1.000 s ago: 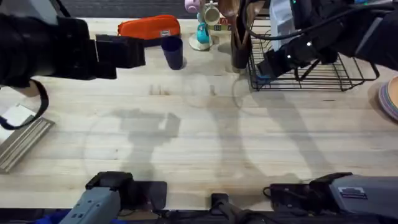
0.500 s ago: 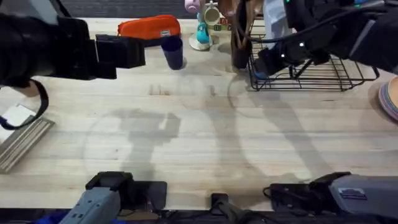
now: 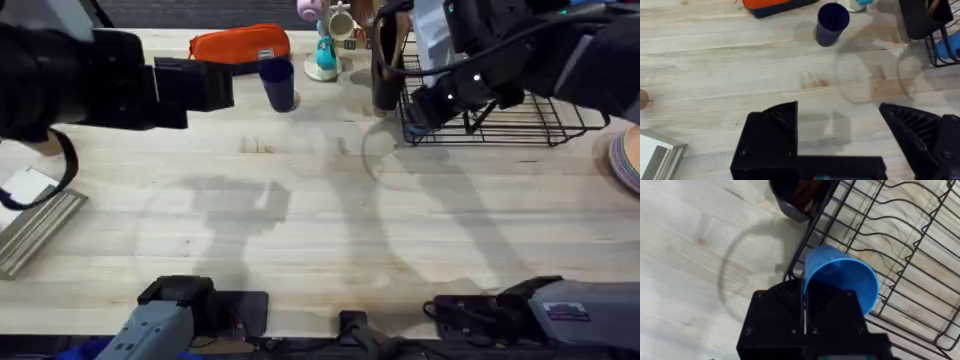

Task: Pick up the cup on the table and put them onto the rack.

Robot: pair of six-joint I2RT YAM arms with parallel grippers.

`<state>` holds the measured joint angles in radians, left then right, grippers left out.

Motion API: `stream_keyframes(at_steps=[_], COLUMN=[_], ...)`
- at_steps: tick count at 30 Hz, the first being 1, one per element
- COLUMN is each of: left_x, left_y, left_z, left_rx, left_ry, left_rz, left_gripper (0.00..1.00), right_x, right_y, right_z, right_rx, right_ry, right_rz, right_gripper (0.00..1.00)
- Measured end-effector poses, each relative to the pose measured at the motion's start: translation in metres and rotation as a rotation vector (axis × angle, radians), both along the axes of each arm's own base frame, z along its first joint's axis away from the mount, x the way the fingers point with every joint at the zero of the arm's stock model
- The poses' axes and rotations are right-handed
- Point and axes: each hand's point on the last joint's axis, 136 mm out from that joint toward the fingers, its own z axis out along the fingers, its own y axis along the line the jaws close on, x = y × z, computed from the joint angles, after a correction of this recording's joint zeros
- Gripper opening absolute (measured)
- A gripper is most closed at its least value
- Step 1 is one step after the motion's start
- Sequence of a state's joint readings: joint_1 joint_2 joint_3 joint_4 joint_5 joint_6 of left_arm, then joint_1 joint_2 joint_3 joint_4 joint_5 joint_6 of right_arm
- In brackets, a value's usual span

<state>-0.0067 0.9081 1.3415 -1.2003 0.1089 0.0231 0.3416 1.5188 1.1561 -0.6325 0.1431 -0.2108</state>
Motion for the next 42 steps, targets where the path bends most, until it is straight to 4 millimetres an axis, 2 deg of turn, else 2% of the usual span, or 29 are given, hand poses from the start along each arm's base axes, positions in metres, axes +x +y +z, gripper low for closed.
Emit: stream_keyframes(at_steps=[19, 42], left_x=[0.0, -0.0001], left_y=[-0.0001, 0.0], left_z=[0.0, -0.0001], left_rx=[0.0, 0.0], left_ry=[0.0, 0.0], left_rz=[0.0, 0.0], left_gripper=[0.993, 0.993], right_x=[0.0005, 0.0043], right_y=[0.004, 0.0056], right_z=[0.0017, 0.0083], right_rx=[-0.03, -0.029], right_ry=[-0.019, -0.035], right_rz=[0.013, 0.015], right_gripper=[0.219, 0.339])
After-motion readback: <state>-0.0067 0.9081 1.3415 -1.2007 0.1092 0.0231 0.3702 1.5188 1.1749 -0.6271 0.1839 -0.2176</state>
